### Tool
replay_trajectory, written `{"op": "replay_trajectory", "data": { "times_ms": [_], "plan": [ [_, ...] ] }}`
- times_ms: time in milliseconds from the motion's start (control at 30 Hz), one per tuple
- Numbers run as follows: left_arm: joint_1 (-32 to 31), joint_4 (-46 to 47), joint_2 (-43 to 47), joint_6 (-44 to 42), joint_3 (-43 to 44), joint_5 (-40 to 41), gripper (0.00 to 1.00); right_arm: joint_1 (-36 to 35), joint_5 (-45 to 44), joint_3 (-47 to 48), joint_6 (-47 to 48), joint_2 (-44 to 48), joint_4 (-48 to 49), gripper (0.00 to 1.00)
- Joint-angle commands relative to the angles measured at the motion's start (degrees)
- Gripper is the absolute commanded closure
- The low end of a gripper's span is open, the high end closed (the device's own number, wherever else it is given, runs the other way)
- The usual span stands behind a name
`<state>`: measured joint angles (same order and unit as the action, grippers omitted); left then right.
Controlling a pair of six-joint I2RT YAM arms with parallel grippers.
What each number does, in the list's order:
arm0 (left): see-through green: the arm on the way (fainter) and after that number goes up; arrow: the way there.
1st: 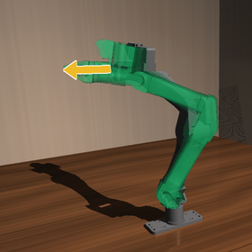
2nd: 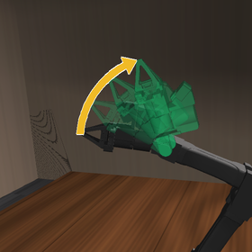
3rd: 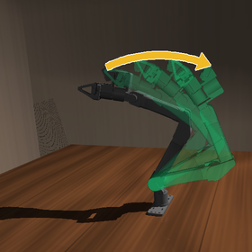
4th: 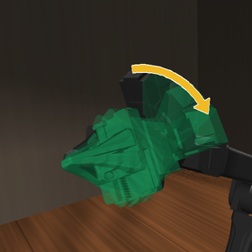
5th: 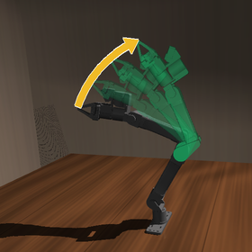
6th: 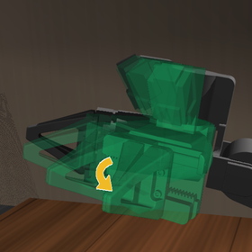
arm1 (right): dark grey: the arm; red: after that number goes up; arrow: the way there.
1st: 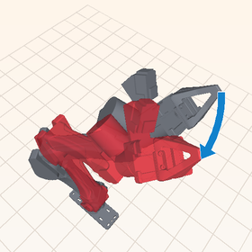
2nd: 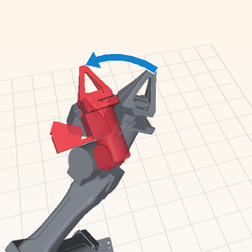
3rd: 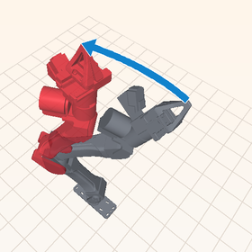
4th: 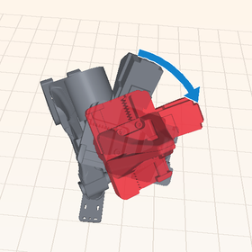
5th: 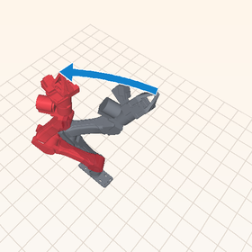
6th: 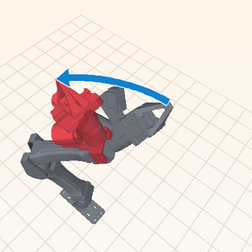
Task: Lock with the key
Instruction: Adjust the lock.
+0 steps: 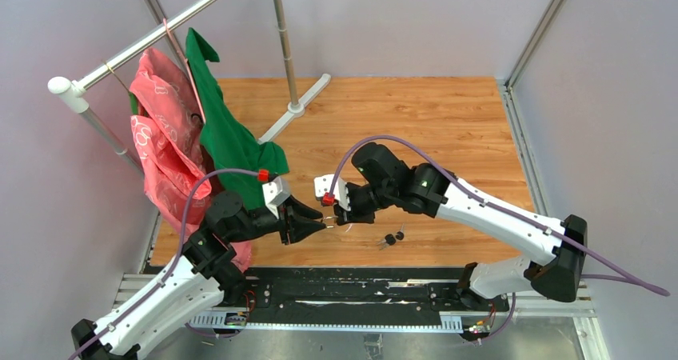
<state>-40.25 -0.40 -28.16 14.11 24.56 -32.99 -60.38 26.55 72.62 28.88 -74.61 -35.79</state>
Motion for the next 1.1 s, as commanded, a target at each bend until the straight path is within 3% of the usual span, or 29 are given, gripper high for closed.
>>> {"op": "replay_trajectory", "data": {
  "times_ms": [0,133,400,433,467,500,567,633,733,867,900,1000,1067],
  "plan": [
    [0.3,2.0,0.6,1.8,-0.8,1.2,0.71,-0.8,2.1,3.4,1.9,-1.0,-1.1,1.0],
    [0.5,2.2,1.3,0.4,-0.9,1.7,0.99,-0.8,4.5,3.6,2.5,-1.2,-1.3,1.0],
    [0.5,3.8,1.4,0.3,-2.3,-0.7,1.0,-0.8,7.5,4.1,2.6,-1.7,-1.5,1.0],
    [0.5,3.9,1.4,0.8,-2.4,-0.6,0.98,-0.8,7.3,4.3,2.7,-1.8,-1.6,1.0],
    [0.5,4.0,1.4,1.2,-2.4,0.2,0.85,-0.8,7.0,4.4,2.8,-1.8,-1.6,1.0],
    [0.5,4.0,1.2,1.6,-2.4,0.7,0.78,-0.8,6.8,4.4,2.9,-1.9,-1.5,1.0],
    [0.5,4.0,1.4,1.6,-2.4,0.8,0.76,-0.8,6.8,4.4,3.3,-1.9,-1.4,1.0],
    [0.5,4.1,1.4,1.5,-2.4,0.7,0.77,-0.7,6.8,4.5,3.4,-2.1,-1.4,1.0],
    [0.5,4.1,1.4,0.4,-2.3,0.3,1.0,-0.7,6.6,4.9,3.4,-2.4,-1.4,1.0],
    [0.5,4.4,1.4,1.2,-1.6,2.8,1.0,-0.7,7.6,4.8,3.5,-2.1,-1.3,1.0],
    [0.5,4.5,1.4,1.6,-1.2,3.6,1.0,-0.7,7.2,4.6,3.2,-1.8,-0.9,0.93],
    [0.5,4.8,1.5,0.5,-0.2,2.8,1.0,-0.1,6.6,3.6,1.9,-0.3,-0.4,0.46],
    [0.5,4.9,1.3,-0.4,1.1,1.6,1.0,2.0,6.2,1.4,0.0,1.6,1.8,0.33]
  ]
}}
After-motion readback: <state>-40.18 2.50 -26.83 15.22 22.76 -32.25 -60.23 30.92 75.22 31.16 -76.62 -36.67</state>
